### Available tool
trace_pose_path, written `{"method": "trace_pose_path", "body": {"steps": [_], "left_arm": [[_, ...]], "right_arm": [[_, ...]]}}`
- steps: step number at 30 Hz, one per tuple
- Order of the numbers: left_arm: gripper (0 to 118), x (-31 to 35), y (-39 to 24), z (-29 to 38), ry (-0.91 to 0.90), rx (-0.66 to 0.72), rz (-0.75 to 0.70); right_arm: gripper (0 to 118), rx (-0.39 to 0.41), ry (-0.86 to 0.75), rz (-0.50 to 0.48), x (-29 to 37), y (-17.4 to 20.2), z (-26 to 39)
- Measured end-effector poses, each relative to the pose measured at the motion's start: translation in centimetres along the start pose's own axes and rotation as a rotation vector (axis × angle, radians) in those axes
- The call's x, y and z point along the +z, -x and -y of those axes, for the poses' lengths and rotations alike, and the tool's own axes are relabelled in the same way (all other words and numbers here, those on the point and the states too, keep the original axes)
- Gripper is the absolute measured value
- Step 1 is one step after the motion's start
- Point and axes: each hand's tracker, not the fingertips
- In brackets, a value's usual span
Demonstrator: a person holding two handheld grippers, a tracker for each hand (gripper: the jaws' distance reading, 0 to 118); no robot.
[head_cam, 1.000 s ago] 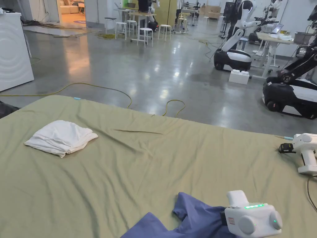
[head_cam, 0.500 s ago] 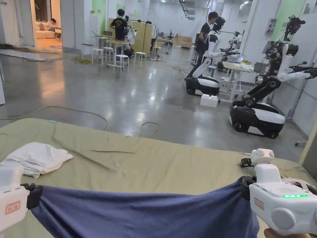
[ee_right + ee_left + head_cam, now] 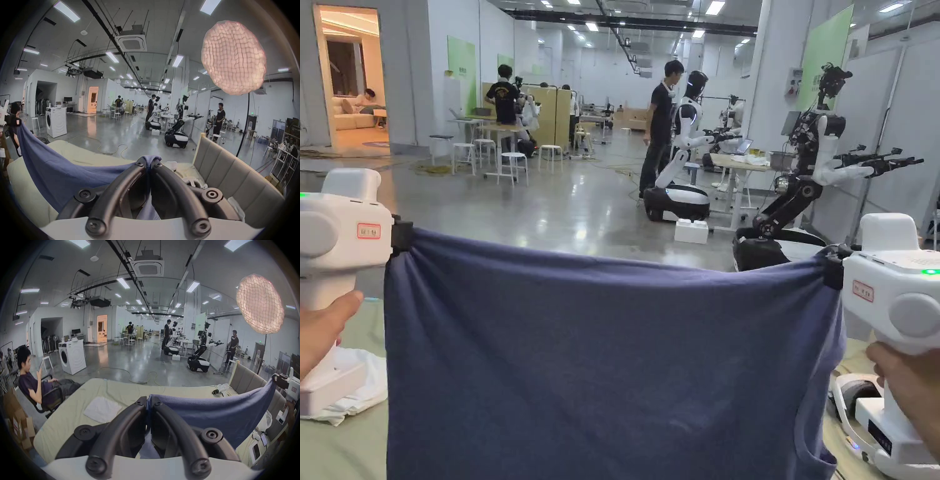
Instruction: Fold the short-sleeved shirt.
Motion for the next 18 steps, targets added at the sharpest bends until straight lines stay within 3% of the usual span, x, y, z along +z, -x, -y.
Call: {"method": "trace_pose_path", "body": {"steps": [5, 7, 12, 18], "left_arm": [[6, -2.2, 0.6, -4.4, -0.035, -0.028, -0.004], [6, -2.8, 0.6, -5.9, -0.044, -0.042, -0.014], [6, -5.0, 1.6, -8.8, -0.057, -0.036, -0.015], [6, -6.6, 1.5, -8.3, -0.057, -0.037, -0.019]], "right_arm": [[4, 0.008, -0.044, 0.015, -1.4, 0.3, -4.5], [4, -0.025, -0.057, -0.003, -2.1, 0.2, -6.5], [4, 0.024, -0.085, 0.025, -3.6, 1.0, -10.2], [4, 0.035, -0.084, 0.045, -4.4, 1.5, -10.0]]}}
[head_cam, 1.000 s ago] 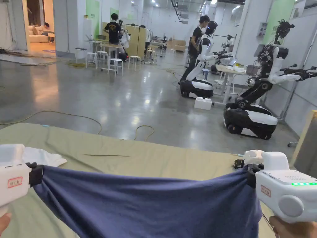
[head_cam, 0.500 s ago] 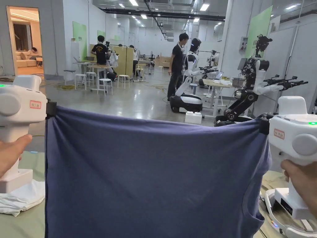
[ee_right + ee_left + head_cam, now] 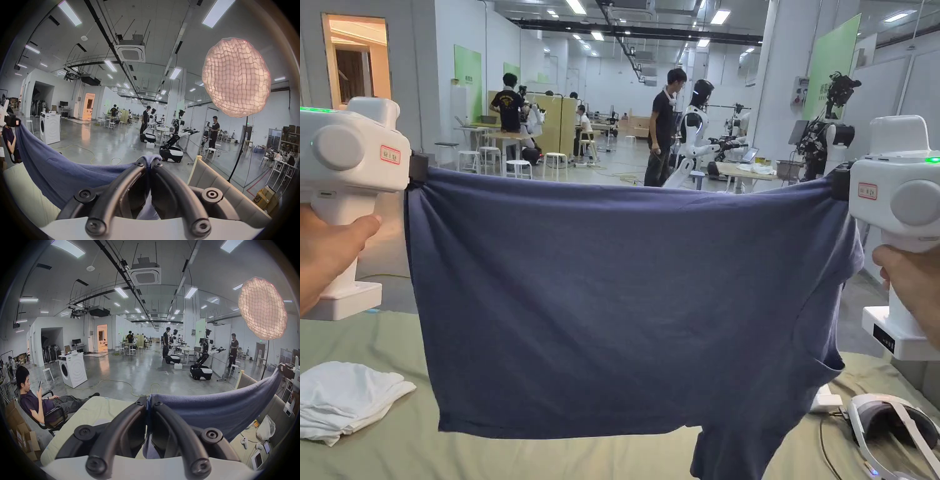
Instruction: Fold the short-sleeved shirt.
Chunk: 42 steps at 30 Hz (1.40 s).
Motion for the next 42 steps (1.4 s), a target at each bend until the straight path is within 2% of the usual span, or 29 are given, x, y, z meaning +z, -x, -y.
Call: {"method": "trace_pose_path", "body": {"steps": [4, 9, 17, 21, 25, 33, 37, 39, 42], "left_arm": [[6, -0.9, -0.3, 3.7, 0.036, -0.018, 0.007], [6, -0.9, -0.6, 11.8, 0.107, 0.007, 0.036], [6, 3.8, 0.0, 23.6, 0.202, 0.060, 0.091], [6, 8.0, 0.2, 27.1, 0.201, 0.079, 0.096], [6, 11.7, 0.5, 29.4, 0.225, 0.085, 0.103], [6, 18.6, 1.1, 33.8, 0.263, 0.101, 0.091], [6, 20.9, 1.4, 37.3, 0.352, 0.132, 0.097], [6, 21.6, 1.6, 39.3, 0.419, 0.118, 0.090], [6, 21.9, 1.5, 42.5, 0.530, 0.083, 0.086]], "right_arm": [[4, 0.004, 0.036, -0.002, 0.3, 0.1, 3.6], [4, -0.006, 0.127, -0.010, 1.8, 0.2, 10.3], [4, -0.004, 0.228, -0.039, 6.6, -0.4, 18.7], [4, 0.028, 0.252, -0.049, 10.9, -0.6, 20.5], [4, -0.013, 0.271, -0.061, 15.3, -1.0, 22.1], [4, -0.028, 0.367, -0.069, 23.6, -0.8, 26.5], [4, 0.007, 0.460, -0.065, 26.5, -0.4, 30.1], [4, 0.047, 0.516, -0.070, 27.6, -0.1, 32.0], [4, 0.055, 0.599, -0.079, 29.0, 0.3, 34.8]]}}
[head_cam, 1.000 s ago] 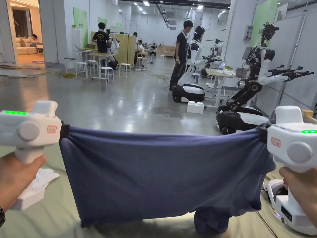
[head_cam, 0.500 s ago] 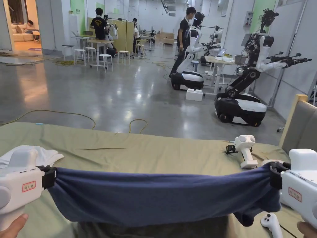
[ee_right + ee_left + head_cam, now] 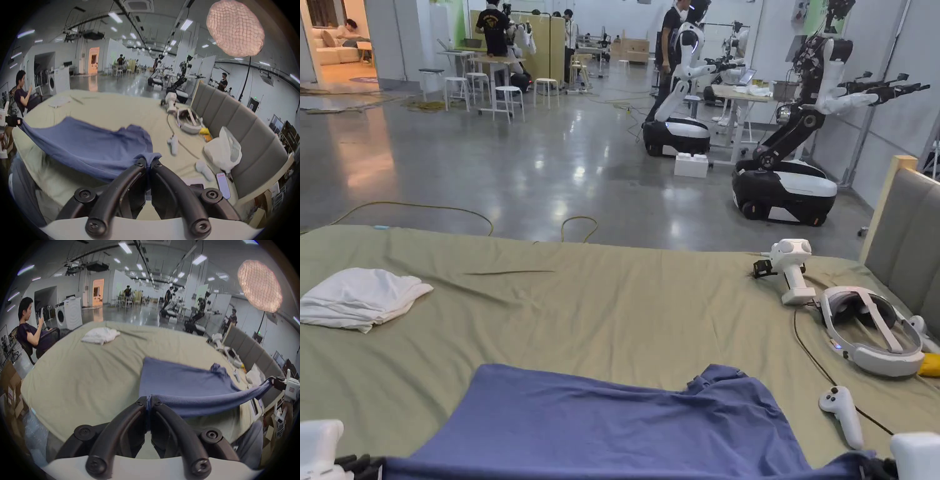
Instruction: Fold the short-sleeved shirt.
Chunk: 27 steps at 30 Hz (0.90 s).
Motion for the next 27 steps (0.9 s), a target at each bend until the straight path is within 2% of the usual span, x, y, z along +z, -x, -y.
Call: {"method": "trace_pose_path", "body": {"steps": [4, 12, 16, 18, 21, 22, 23, 27], "left_arm": [[6, -2.5, 0.3, 2.9, 0.152, -0.006, -0.013], [6, -6.3, 1.0, 4.9, 0.383, -0.033, -0.039], [6, -7.7, 0.9, 4.9, 0.430, -0.036, -0.053], [8, -8.1, 0.8, 4.7, 0.445, -0.043, -0.063], [31, -7.7, 0.6, 4.2, 0.432, -0.081, -0.129], [44, -7.7, 0.7, 4.0, 0.413, -0.085, -0.141], [50, -7.5, 0.7, 3.6, 0.395, -0.079, -0.148], [50, -6.3, 0.1, 1.9, 0.240, -0.041, -0.095]], "right_arm": [[4, -0.004, 0.131, -0.024, -1.4, 0.6, 3.3], [4, 0.074, 0.364, -0.018, -4.4, 2.0, 7.3], [6, 0.050, 0.432, -0.033, -5.3, 2.5, 7.8], [16, 0.028, 0.425, -0.022, -5.3, 2.5, 7.8], [62, 0.016, 0.387, 0.016, -4.8, 2.4, 6.9], [65, 0.019, 0.366, 0.019, -4.5, 2.4, 6.4], [65, 0.012, 0.349, 0.020, -4.5, 2.1, 6.0], [65, -0.022, 0.196, 0.000, -4.5, 2.1, 3.7]]}}
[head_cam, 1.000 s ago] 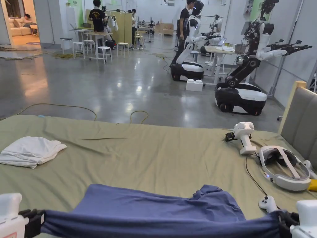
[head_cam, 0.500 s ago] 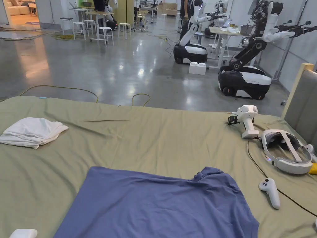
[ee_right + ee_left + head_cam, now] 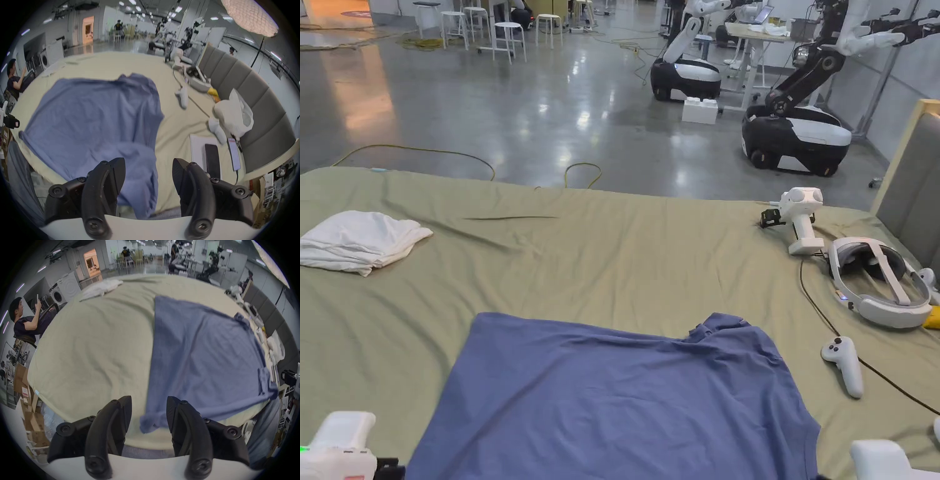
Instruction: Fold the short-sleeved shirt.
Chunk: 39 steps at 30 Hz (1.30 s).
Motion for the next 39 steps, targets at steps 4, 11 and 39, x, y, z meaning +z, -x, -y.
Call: {"method": "trace_pose_path", "body": {"steps": [4, 11, 39], "left_arm": [[49, 1.9, -1.8, -1.6, -0.170, -0.012, 0.064], [47, 5.5, -6.0, -4.0, -0.508, -0.042, 0.114], [0, 5.3, -0.3, -0.7, -0.173, -0.048, 0.059]], "right_arm": [[65, -0.032, -0.161, -0.029, 0.4, 1.6, -2.4], [62, -0.135, -0.536, -0.023, 3.0, 5.5, -6.0], [0, -0.146, -0.719, 0.014, 5.2, 8.3, -9.1]]}}
